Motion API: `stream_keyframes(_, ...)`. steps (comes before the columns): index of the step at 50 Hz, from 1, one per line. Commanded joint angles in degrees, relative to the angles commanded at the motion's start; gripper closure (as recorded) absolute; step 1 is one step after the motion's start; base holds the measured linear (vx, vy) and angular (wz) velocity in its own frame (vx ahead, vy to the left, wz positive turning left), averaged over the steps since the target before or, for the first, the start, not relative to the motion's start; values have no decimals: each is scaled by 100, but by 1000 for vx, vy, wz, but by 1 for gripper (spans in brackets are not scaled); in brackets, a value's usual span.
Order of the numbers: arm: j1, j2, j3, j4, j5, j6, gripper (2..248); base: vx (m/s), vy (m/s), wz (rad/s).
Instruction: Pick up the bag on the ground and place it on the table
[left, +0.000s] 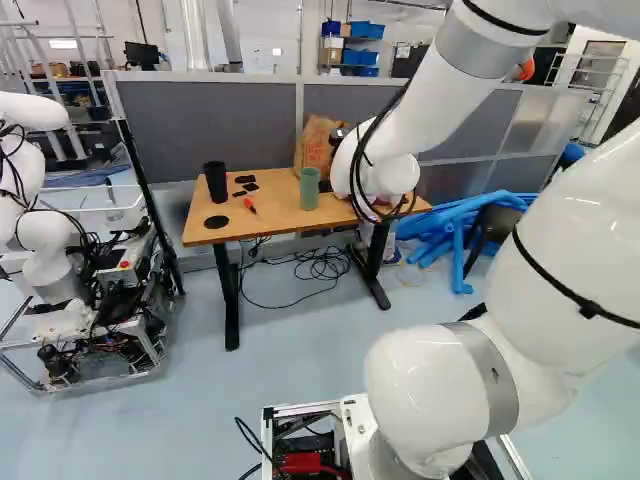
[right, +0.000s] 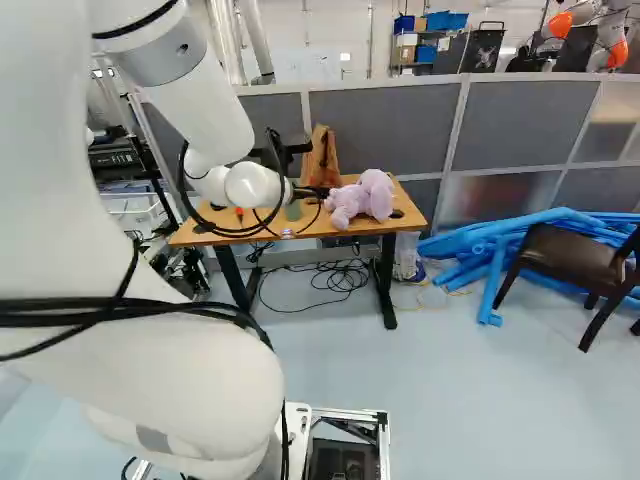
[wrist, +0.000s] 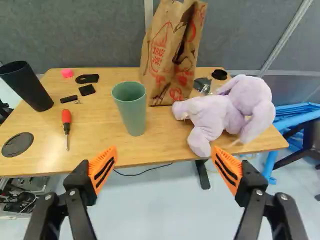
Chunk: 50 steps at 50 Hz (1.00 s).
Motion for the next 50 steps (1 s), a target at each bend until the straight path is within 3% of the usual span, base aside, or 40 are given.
stream_keyframes(25,-14,418,1077,-33,1094,174,3,0,0,0)
stream_keyframes(50,-23,685,1763,-54,1791,286,3,0,0,0)
